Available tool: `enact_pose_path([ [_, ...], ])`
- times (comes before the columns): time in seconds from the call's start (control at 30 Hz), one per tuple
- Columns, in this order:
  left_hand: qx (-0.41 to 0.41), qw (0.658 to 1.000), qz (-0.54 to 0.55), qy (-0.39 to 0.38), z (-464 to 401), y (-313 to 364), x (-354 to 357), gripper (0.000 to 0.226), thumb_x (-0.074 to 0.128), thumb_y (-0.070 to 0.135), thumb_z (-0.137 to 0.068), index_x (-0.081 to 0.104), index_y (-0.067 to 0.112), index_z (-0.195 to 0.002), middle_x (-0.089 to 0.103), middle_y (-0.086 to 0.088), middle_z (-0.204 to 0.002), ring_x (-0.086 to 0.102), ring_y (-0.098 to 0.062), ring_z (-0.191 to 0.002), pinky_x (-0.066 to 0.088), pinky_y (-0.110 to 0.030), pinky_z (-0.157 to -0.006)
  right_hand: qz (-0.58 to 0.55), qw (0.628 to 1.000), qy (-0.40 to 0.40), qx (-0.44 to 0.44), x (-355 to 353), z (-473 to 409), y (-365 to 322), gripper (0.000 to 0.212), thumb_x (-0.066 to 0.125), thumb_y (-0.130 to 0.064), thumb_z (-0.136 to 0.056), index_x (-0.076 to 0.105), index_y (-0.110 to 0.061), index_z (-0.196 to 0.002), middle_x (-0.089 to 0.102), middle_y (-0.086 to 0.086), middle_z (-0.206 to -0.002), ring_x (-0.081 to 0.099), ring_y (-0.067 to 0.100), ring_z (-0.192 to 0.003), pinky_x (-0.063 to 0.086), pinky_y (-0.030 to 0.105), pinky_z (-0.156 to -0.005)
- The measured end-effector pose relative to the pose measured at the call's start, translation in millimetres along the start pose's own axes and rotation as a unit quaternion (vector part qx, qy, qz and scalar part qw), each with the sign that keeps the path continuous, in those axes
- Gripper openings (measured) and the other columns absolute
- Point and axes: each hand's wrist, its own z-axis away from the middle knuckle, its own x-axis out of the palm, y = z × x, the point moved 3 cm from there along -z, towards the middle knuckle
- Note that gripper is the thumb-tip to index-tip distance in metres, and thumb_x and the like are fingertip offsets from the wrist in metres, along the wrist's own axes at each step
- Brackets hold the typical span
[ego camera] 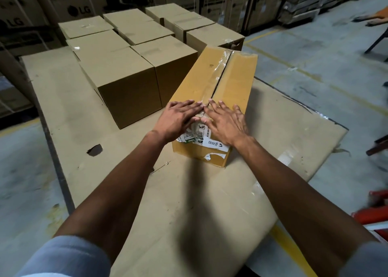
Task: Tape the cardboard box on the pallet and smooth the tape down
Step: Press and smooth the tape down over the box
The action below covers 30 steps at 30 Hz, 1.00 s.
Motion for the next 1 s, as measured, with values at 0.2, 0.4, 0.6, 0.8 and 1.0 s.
enact_pose_path([
  [0.2,0.003,1.0,0.012,0.02,0.0,-1.0,3.5,0.056,0.043,0.055,-0.111,0.046,0.029,-0.161,0.048,0.006,-0.165,0.041,-0.019,-0.155,0.035,-0.047,-0.113,0.036,0.999,-0.01,-0.007,3.4,1.4,1.4,0.085,0.041,-0.074,-0.099,0.012,-0.033,-0.168,0.008,-0.006,-0.177,0.016,0.025,-0.163,0.018,0.063,-0.128],
  [0.4,0.018,1.0,-0.001,0.011,7.6,-2.4,8.3,0.079,0.074,0.049,-0.096,0.039,0.028,-0.164,0.04,0.005,-0.171,0.036,-0.021,-0.158,0.033,-0.049,-0.118,0.042,0.999,-0.016,-0.004,5.9,1.9,1.8,0.098,0.054,-0.076,-0.092,0.009,-0.034,-0.168,0.009,-0.007,-0.177,0.014,0.025,-0.164,0.016,0.062,-0.129],
  [0.6,0.006,0.999,-0.012,0.041,5.5,0.6,8.7,0.055,0.04,0.053,-0.113,0.045,0.029,-0.162,0.047,0.005,-0.166,0.04,-0.021,-0.156,0.033,-0.045,-0.115,-0.006,1.0,0.017,0.016,4.3,1.4,-0.1,0.074,0.018,-0.076,-0.102,0.022,-0.039,-0.165,0.022,-0.011,-0.174,0.02,0.021,-0.162,0.013,0.062,-0.129],
  [0.8,0.023,0.998,-0.015,0.061,6.9,0.1,12.8,0.064,0.058,0.054,-0.107,0.045,0.024,-0.162,0.047,0.003,-0.167,0.042,-0.024,-0.155,0.036,-0.048,-0.113,0.043,0.999,0.004,0.012,7.7,2.4,-0.4,0.09,0.047,-0.078,-0.094,0.014,-0.037,-0.167,0.017,-0.009,-0.176,0.018,0.023,-0.163,0.016,0.061,-0.129],
  [1.0,0.029,0.998,-0.023,0.045,10.3,1.0,8.2,0.07,0.053,0.06,-0.106,0.038,0.025,-0.165,0.042,0.003,-0.17,0.038,-0.023,-0.157,0.034,-0.048,-0.116,0.019,0.999,0.021,0.015,3.2,2.2,-0.8,0.082,0.031,-0.082,-0.096,0.023,-0.038,-0.166,0.024,-0.01,-0.174,0.024,0.023,-0.161,0.017,0.061,-0.129],
])
